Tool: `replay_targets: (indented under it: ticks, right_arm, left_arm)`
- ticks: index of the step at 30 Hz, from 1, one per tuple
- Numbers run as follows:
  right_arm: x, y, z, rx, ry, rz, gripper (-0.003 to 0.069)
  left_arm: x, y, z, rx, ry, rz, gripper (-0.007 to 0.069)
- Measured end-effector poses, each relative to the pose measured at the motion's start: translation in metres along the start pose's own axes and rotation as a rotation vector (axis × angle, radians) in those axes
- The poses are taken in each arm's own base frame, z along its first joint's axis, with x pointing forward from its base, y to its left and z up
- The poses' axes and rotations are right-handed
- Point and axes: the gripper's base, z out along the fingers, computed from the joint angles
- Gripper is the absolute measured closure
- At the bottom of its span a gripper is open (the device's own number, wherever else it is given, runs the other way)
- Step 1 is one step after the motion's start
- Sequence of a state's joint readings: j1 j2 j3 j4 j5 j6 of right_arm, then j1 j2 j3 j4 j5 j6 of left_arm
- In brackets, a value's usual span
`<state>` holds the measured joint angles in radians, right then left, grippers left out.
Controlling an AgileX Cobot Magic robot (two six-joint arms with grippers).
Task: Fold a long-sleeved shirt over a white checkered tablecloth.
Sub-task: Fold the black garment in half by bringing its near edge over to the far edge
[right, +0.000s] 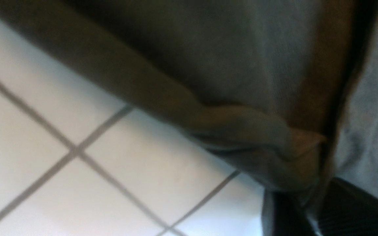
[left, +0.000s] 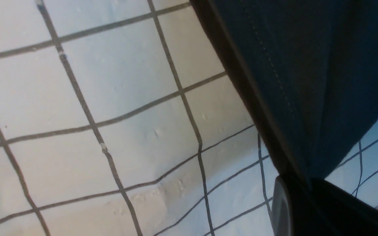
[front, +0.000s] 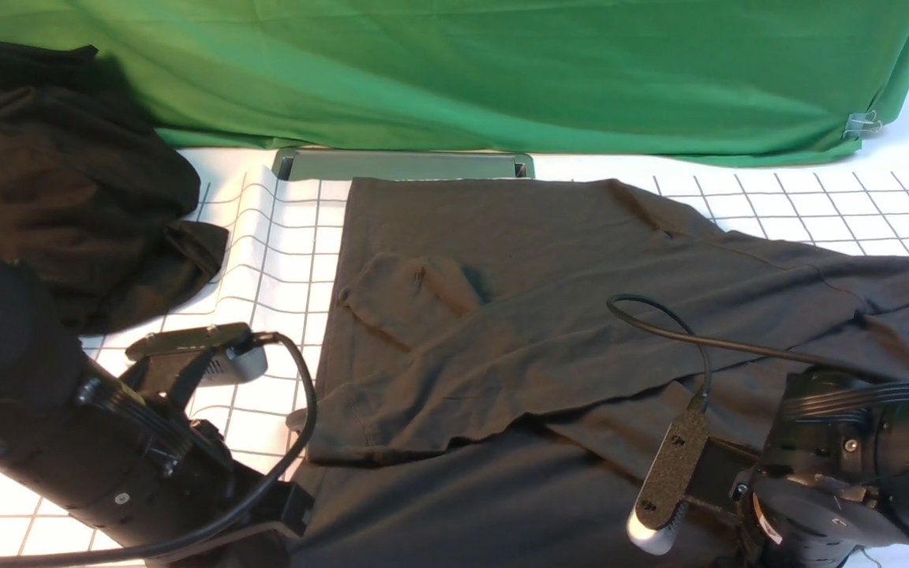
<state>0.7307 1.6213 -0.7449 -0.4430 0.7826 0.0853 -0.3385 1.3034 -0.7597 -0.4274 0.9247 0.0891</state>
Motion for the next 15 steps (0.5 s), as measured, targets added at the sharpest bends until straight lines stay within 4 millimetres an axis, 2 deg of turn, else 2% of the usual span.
replay_targets:
  ticks: [2, 5, 15]
  right_arm:
    - [-0.0004, 0.0, 0.0002, 0.0, -0.003, -0.002, 0.035]
    - [-0.0001, -0.0002, 0.0002, 0.003, 0.0, -0.004, 0.0325]
    - [0.002, -0.0018, 0.0002, 0.02, 0.024, -0.019, 0.0379]
  left_arm:
    - [0.0, 0.0, 0.0, 0.0, 0.0, 0.0, 0.061]
    - [0.0, 0.0, 0.0, 0.0, 0.0, 0.0, 0.061]
    - [0.0005, 0.0, 0.0, 0.0, 0.005, 0.001, 0.061]
